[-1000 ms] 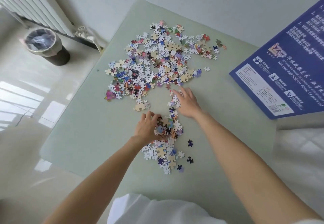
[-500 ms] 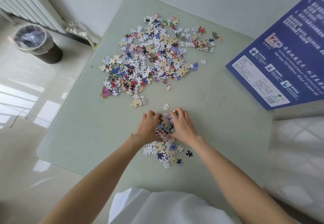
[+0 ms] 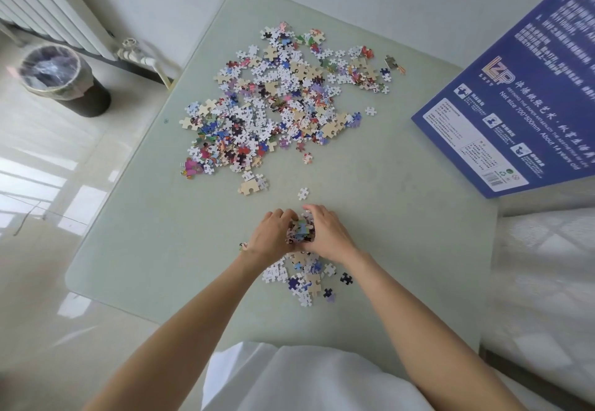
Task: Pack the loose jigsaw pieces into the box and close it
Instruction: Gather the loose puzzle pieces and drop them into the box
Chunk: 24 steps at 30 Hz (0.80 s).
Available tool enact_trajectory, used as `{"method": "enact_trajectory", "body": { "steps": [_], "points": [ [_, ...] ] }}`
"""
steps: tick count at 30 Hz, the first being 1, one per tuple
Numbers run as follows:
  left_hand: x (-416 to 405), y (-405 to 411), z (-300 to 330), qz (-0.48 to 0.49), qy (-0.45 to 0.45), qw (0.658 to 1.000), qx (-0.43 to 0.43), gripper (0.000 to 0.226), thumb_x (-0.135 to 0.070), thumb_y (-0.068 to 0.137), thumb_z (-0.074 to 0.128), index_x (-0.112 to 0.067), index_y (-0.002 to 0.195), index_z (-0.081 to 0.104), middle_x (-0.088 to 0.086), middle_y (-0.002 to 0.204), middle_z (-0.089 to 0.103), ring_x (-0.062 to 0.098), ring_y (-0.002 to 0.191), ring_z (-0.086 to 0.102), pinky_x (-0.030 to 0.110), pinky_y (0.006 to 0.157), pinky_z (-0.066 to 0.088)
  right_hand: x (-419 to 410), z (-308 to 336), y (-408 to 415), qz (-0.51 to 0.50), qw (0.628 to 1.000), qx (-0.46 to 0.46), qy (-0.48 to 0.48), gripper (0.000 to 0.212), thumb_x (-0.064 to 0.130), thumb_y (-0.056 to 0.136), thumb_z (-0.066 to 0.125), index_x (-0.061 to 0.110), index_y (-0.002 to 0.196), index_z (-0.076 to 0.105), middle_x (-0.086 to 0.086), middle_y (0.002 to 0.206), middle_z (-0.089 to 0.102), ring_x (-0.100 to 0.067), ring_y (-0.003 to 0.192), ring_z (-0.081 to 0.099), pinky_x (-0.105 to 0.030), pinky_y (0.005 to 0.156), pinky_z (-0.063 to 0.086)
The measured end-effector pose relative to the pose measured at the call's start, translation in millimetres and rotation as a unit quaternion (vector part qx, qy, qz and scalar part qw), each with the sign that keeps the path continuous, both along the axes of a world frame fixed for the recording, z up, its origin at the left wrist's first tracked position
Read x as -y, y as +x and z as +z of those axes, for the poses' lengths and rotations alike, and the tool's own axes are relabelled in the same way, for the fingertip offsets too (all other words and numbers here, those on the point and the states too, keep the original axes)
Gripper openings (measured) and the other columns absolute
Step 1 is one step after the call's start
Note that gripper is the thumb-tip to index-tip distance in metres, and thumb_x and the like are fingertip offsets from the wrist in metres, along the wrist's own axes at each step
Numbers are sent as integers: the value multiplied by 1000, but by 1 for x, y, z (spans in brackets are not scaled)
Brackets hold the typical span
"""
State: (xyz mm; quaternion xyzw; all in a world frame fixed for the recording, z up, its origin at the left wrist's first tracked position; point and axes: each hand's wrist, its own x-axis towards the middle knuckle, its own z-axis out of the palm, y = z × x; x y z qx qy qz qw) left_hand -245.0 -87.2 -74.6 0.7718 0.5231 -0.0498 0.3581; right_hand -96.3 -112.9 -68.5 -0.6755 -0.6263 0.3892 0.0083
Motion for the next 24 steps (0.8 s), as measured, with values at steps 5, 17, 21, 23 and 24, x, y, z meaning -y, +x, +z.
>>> {"method": "enact_trajectory", "body": {
  "steps": [5, 17, 21, 23, 24],
  "points": [
    [0, -1, 2, 15, 15, 999, 34, 47, -34, 76, 72, -13, 114, 55, 6, 103, 57, 24, 90, 57, 28, 78, 43, -2, 1, 2, 14, 999, 7, 48, 56, 27, 75, 74, 12, 122, 49, -4, 117, 53, -21, 103, 53, -29, 84, 44],
    [-8, -9, 6, 58, 7, 997, 57, 12, -21, 83, 66, -17, 94, 71, 2, 80, 71, 20, 71, 65, 33, 70, 52, -3, -2, 0, 5, 990, -39, 134, 28, 17, 78, 73, 16, 105, 67, 0, 99, 71, -19, 85, 66, -35, 75, 54],
    [-11, -19, 5, 85, -1, 995, 52, 15, -27, 83, 67, -13, 86, 68, 2, 75, 70, 20, 69, 64, 34, 65, 51, -1, -1, 9, -42, 989, -40, 133, 19, 22, 81, 71, 16, 100, 69, 2, 91, 73, 2, 52, 53, -25, 68, 53],
    [-12, -24, 5, 94, -2, 995, 46, 16, -26, 83, 67, -11, 83, 67, 3, 74, 69, 22, 69, 63, 33, 62, 49, 2, 3, 17, -64, 990, -36, 124, 19, 23, 83, 69, 17, 100, 68, 3, 84, 71, 6, 41, 37, -13, 57, 41],
    [-13, -26, 6, 97, -2, 994, 43, 15, -25, 84, 66, -10, 84, 66, 4, 74, 69, 23, 69, 63, 33, 62, 48, 3, 4, 20, -73, 990, -34, 118, 18, 22, 84, 69, 16, 101, 67, 3, 77, 69, 5, 39, 35, -10, 54, 34]
  ]
}}
